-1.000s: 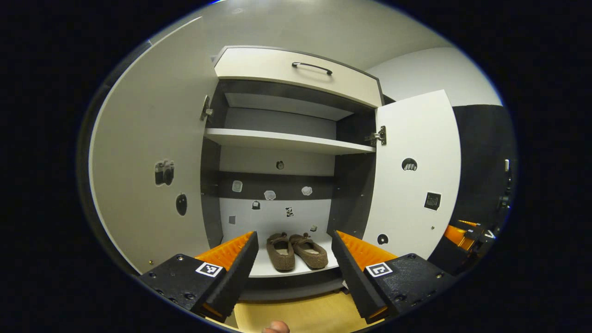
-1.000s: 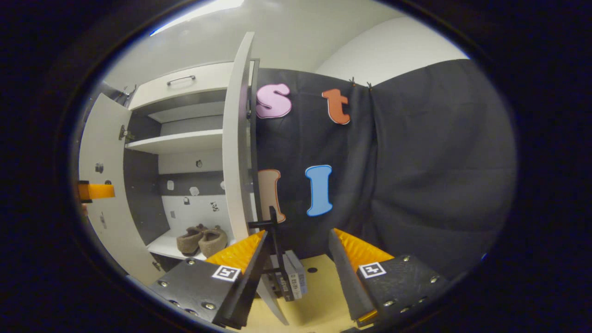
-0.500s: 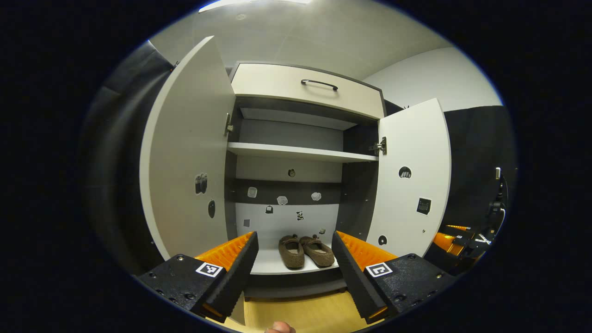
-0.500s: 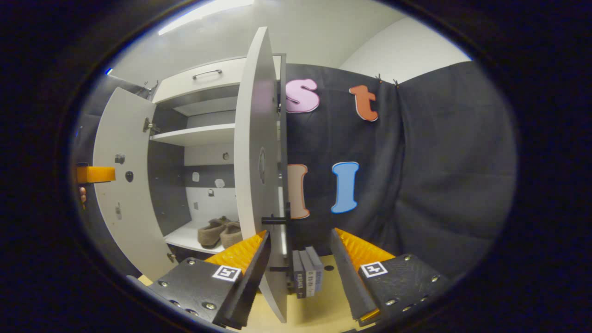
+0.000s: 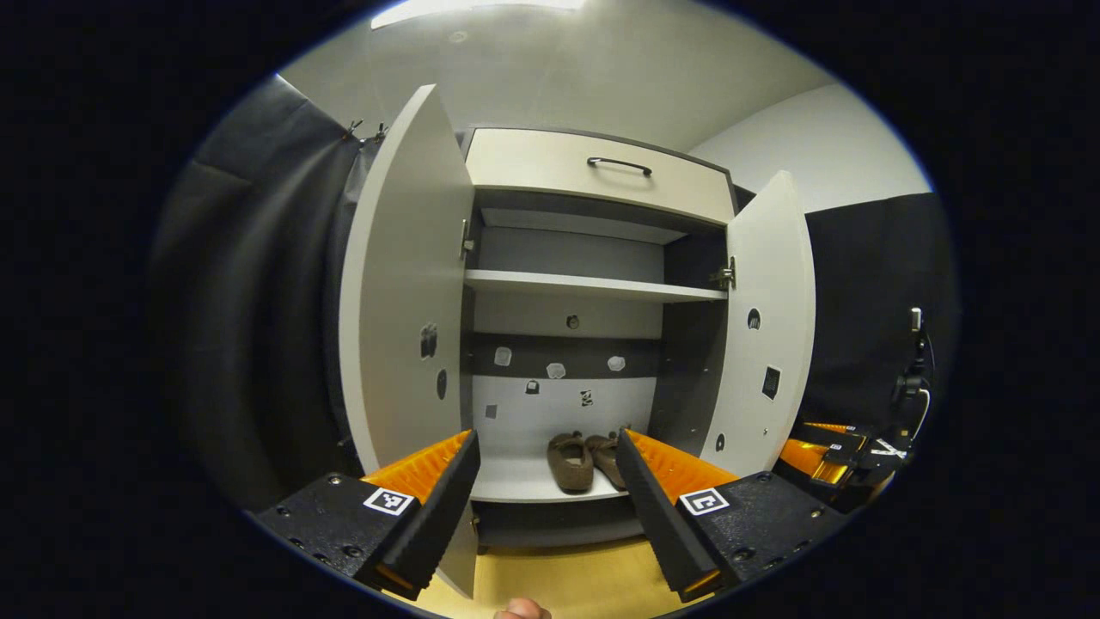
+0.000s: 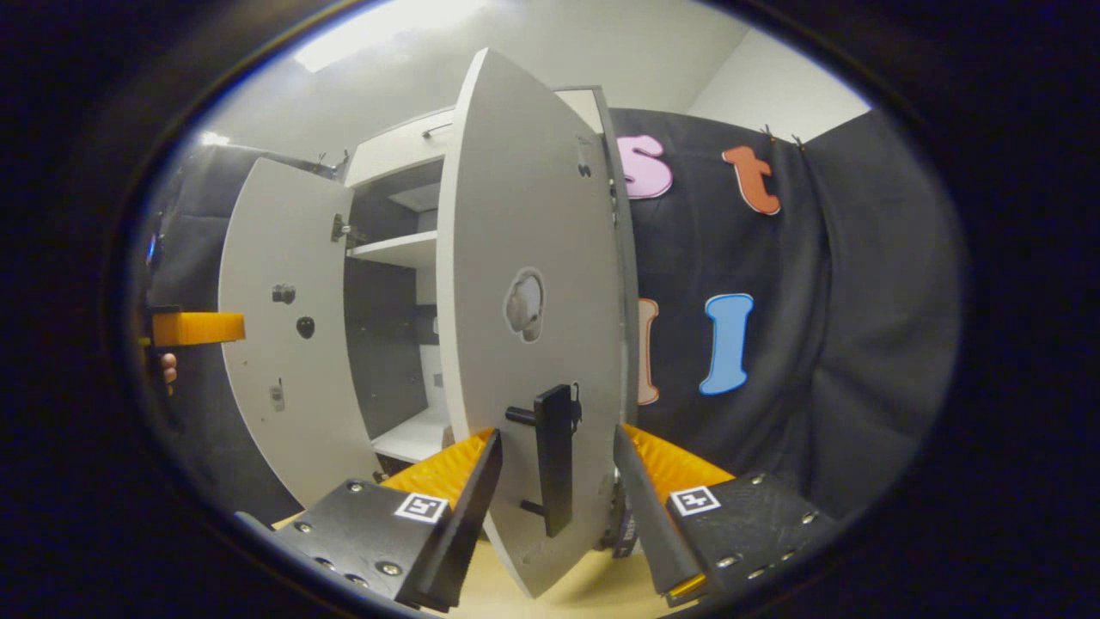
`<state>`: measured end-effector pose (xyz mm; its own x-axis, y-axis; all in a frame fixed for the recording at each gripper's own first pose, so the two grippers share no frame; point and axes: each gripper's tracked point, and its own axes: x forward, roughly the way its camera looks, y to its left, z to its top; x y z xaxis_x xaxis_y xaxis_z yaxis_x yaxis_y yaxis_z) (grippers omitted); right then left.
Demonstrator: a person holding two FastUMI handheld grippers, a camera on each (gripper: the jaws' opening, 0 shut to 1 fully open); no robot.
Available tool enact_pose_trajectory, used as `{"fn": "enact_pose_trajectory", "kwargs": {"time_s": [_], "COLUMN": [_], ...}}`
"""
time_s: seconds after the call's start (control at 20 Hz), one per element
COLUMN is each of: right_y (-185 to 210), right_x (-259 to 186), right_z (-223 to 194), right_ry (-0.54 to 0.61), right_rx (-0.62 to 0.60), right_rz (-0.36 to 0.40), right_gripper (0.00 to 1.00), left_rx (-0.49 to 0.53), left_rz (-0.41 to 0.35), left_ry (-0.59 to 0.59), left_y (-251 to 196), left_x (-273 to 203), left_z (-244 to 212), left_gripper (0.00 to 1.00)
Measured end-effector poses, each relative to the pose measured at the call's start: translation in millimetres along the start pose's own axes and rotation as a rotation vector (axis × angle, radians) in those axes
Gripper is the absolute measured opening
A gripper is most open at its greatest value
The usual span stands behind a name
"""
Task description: Grab one shoe with the right hand and put it into the shoe cabinet, grab the other shoe with the left hand and put it into the shoe cabinet; then close the right door with the right hand and the left door with the left hand.
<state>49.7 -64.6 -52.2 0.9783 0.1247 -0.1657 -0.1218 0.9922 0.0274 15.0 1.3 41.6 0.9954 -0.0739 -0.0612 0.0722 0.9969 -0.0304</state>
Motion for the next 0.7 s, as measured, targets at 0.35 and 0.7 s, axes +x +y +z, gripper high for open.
{"fn": "enact_pose_trajectory", "kwargs": {"time_s": [0.35, 0.7], "right_y": [42.5, 69.3], "right_x": [35.4, 73.7], "right_z": [-11.3, -14.0], "right_ry": [0.031, 0.031], "right_rx": [0.019, 0.001], "right_rz": [0.109, 0.120], "right_gripper": [0.72, 0.82], "left_rx": [0.003, 0.004], "left_rz": [0.093, 0.156], "left_ry": [-0.014, -0.012], "left_y": [27.4, 49.5], "left_x": [-13.3, -16.1], "left_z": [4.7, 5.8], "left_gripper": [0.94, 0.96]}}
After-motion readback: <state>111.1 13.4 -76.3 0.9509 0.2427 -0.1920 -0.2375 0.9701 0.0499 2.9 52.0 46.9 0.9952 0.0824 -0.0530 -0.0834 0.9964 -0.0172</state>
